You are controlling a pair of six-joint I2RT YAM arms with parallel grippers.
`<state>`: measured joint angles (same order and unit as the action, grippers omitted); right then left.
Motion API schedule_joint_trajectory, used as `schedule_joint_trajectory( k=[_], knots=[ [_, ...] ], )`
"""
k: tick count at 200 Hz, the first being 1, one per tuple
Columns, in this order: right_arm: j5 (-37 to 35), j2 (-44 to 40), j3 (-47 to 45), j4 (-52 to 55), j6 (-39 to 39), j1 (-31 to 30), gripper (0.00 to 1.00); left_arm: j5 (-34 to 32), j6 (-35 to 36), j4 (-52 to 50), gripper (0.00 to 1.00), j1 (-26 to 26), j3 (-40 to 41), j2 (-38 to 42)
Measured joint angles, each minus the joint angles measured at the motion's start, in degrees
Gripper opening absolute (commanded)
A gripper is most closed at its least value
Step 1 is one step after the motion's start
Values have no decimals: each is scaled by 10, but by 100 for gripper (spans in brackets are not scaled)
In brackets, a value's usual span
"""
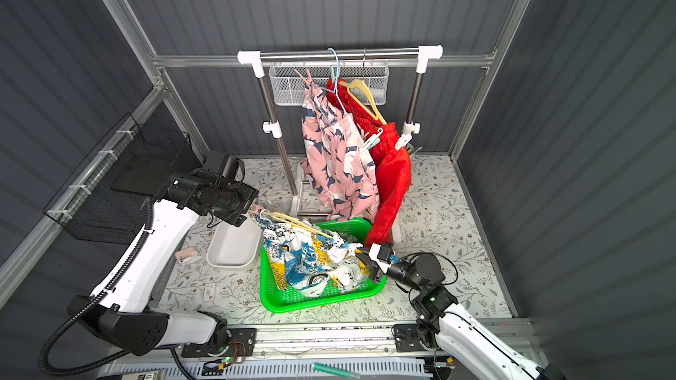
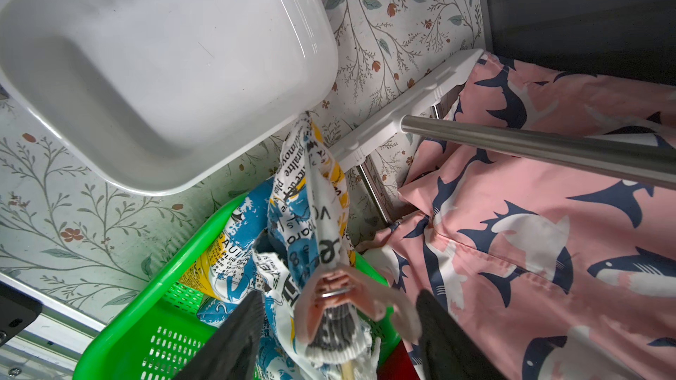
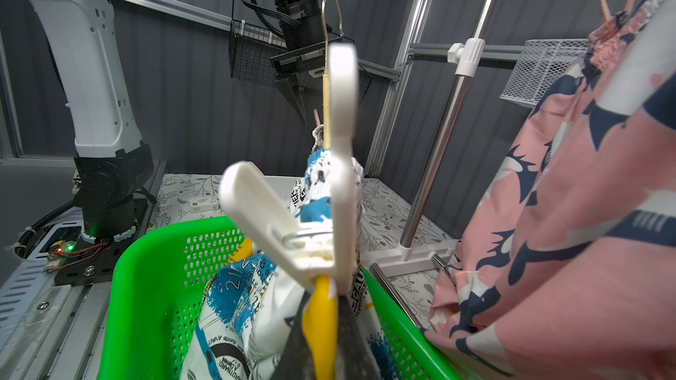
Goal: Remove the clothespins securing shorts to the hanger
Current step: Remove the clothespin from the hanger.
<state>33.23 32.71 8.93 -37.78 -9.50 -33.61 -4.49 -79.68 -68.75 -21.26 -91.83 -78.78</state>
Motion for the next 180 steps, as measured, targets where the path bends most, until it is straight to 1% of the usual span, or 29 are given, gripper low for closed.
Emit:
schedule_joint_trajectory(
  k=[54, 69, 103, 122, 136, 160, 180],
  knots=[
    [0, 2, -3, -6, 0, 0, 0, 5, -26, 12, 59, 0, 8, -12],
    [0, 5, -3, -9, 0, 0, 0, 4, -32, 14, 56, 1, 14, -14],
    [0, 8, -3, -14, 0, 0, 0, -12, -44, 16, 49, 1, 23, -14],
    [0, 10, -3, -16, 0, 0, 0, -22, -47, 15, 47, 1, 25, -14],
    [0, 10, -3, -16, 0, 0, 0, -28, -49, 16, 42, 1, 25, -13],
    [0, 11, -4, -16, 0, 0, 0, -35, -51, 16, 38, 1, 27, -13],
    [-1, 11, -4, -16, 0, 0, 0, -41, -51, 18, 31, 1, 30, -13]
  ],
)
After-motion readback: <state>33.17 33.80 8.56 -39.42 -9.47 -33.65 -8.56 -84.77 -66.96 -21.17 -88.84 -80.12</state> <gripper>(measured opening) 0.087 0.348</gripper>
